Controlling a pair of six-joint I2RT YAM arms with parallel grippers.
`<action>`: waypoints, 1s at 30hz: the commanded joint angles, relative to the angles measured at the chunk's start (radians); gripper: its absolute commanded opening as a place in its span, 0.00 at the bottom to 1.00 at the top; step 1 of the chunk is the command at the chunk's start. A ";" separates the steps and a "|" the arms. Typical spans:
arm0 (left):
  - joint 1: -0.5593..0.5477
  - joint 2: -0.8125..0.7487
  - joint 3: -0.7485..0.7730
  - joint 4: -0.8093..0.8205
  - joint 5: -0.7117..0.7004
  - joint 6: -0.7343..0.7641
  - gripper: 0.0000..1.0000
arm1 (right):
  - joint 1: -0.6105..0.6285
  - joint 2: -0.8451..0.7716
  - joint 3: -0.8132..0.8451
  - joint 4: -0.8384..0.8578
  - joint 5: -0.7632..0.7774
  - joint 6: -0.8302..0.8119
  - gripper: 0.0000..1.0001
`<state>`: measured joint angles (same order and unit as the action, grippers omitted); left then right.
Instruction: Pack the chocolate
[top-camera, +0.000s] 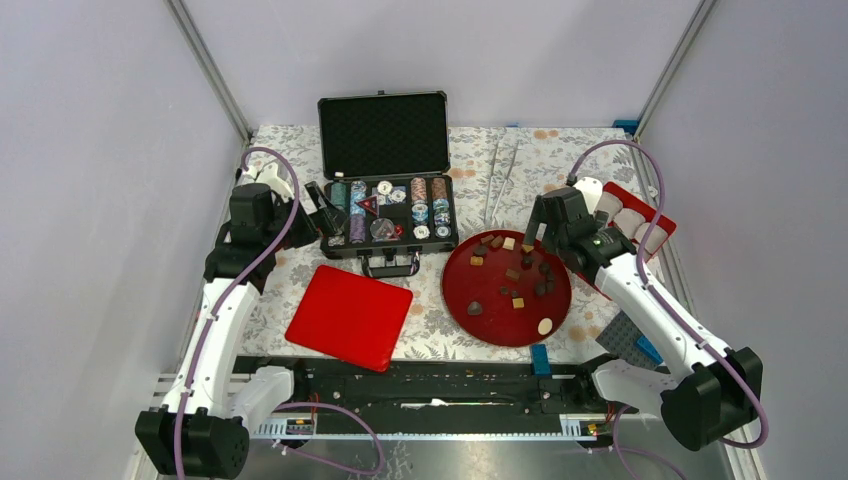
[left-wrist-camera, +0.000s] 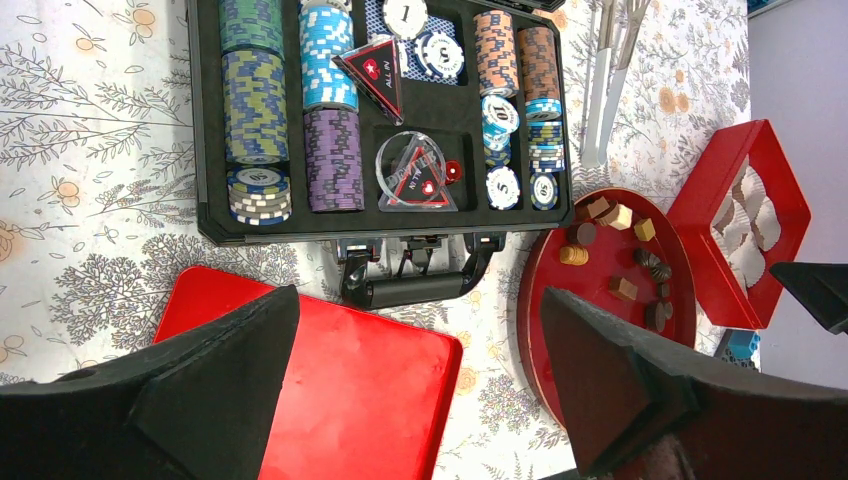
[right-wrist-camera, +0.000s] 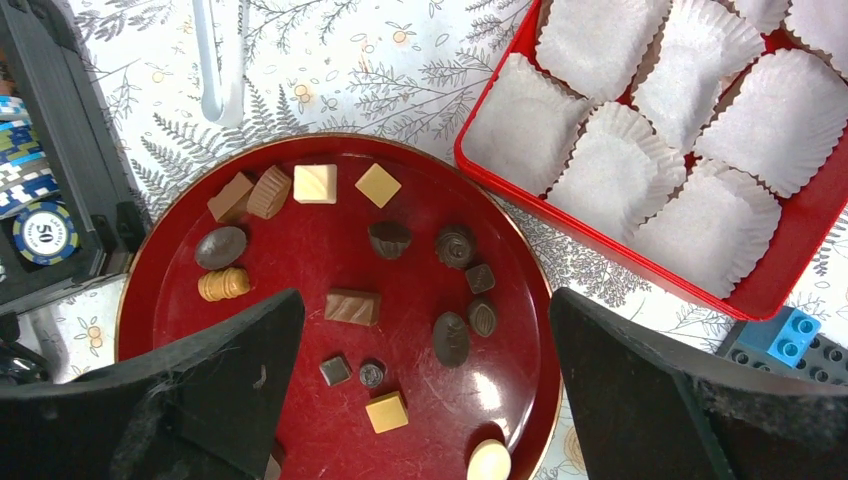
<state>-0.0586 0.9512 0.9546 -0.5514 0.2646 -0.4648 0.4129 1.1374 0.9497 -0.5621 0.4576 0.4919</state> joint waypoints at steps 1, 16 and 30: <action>0.003 -0.003 0.012 0.030 0.003 0.011 0.99 | 0.004 -0.030 0.014 0.049 -0.005 -0.004 1.00; 0.003 -0.002 -0.051 0.087 0.021 -0.130 0.99 | 0.005 0.312 0.267 0.122 -0.005 -0.049 1.00; 0.003 -0.031 -0.106 0.111 0.038 -0.083 0.99 | -0.045 1.064 0.937 -0.011 -0.161 -0.015 1.00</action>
<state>-0.0586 0.9356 0.8612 -0.4927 0.3058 -0.5587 0.4007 2.1178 1.7756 -0.5041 0.3313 0.4473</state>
